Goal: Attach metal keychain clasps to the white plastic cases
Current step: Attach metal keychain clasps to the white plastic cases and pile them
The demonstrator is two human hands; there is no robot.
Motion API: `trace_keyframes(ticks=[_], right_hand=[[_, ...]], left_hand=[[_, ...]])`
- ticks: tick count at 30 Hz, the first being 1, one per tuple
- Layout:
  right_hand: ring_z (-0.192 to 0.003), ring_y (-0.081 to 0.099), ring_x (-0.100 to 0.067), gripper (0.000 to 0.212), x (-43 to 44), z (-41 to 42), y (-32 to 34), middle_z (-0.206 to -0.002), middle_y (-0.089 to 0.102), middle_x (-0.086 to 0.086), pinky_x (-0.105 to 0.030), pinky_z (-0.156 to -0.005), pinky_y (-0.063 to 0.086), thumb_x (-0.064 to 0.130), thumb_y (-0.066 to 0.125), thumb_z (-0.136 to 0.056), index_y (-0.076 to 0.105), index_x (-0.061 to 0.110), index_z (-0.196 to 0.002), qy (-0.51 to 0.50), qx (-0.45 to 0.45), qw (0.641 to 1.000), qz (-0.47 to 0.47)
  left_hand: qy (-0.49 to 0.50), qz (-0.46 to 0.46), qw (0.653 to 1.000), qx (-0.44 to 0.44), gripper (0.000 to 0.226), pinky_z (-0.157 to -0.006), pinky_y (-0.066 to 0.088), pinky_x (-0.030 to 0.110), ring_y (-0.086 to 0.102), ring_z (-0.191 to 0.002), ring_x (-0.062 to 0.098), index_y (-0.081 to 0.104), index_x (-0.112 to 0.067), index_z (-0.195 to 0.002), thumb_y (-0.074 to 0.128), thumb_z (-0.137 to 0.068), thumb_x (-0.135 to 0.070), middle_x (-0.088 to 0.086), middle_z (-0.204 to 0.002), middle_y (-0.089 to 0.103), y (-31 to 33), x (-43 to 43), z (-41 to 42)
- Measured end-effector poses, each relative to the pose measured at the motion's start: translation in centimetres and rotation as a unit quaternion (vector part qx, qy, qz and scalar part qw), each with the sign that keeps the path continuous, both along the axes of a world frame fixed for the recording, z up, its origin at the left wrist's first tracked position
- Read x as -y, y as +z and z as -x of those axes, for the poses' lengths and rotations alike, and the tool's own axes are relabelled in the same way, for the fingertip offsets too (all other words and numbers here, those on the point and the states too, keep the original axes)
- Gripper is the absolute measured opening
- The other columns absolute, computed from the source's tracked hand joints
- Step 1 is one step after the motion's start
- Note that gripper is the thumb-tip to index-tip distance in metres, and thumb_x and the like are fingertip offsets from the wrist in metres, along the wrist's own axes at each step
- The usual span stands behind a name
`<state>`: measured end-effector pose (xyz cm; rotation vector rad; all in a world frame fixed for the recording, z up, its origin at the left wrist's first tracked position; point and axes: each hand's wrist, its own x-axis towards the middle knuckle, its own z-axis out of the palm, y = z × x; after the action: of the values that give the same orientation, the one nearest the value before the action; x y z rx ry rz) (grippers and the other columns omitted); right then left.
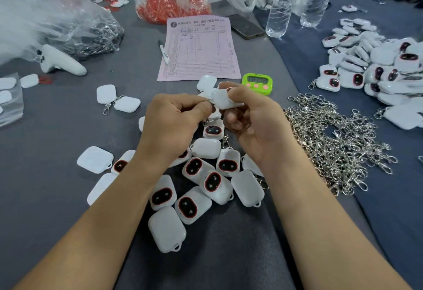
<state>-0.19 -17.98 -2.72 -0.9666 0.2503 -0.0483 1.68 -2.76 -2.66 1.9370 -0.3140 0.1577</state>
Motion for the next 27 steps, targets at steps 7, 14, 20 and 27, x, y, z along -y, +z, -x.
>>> trace_keyframes(ticks=[7, 14, 20, 27], right_hand=[[-0.048, 0.055, -0.014, 0.021, -1.4, 0.3, -0.9, -0.059, 0.065, -0.006, -0.024, -0.049, 0.046, 0.0, 0.067, -0.081, 0.078, 0.016, -0.088, -0.058, 0.081, 0.949, 0.298], [-0.041, 0.044, -0.01, 0.017, 0.1, -0.1, -0.1, -0.06, 0.063, -0.005, -0.019, -0.038, 0.033, 0.005, 0.057, -0.094, 0.073, 0.002, -0.098, -0.011, -0.038, 0.999, -0.037], [-0.037, 0.04, -0.012, 0.015, -0.3, -0.1, -0.2, -0.055, 0.054, -0.005, -0.02, -0.037, 0.028, 0.002, 0.06, -0.091, 0.074, 0.005, -0.092, -0.043, -0.021, 0.997, 0.052], [-0.057, 0.067, -0.019, 0.017, -3.3, 0.7, -1.1, -0.063, 0.07, 0.003, -0.04, -0.064, 0.061, 0.018, 0.07, -0.08, 0.077, 0.026, -0.094, -0.12, 0.066, 0.897, 0.421]], left_hand=[[0.011, -0.407, 0.88, 0.247, 0.012, -0.072, 0.03, 0.035, 0.036, -0.074, 0.021, 0.075, -0.006, -0.078, 0.066, -0.085, -0.009, 0.011, -0.07, 0.064, -0.6, 0.6, 1.0], [-0.049, 0.03, 0.995, -0.087, 0.02, -0.057, 0.043, 0.013, 0.05, -0.054, 0.003, 0.08, -0.027, -0.078, 0.07, -0.093, -0.019, -0.013, -0.058, 0.062, 0.5, 0.3, 0.1], [-0.041, -0.106, 0.994, 0.0, 0.017, -0.057, 0.041, 0.029, 0.047, -0.058, 0.013, 0.079, -0.021, -0.073, 0.074, -0.089, -0.025, 0.015, -0.059, 0.059, -0.2, -0.2, -0.2], [0.038, -0.365, 0.89, 0.271, 0.016, -0.065, 0.026, 0.031, 0.03, -0.06, 0.019, 0.064, -0.009, -0.058, 0.076, -0.066, -0.001, 0.008, -0.05, 0.051, -1.2, -0.2, 0.4]])
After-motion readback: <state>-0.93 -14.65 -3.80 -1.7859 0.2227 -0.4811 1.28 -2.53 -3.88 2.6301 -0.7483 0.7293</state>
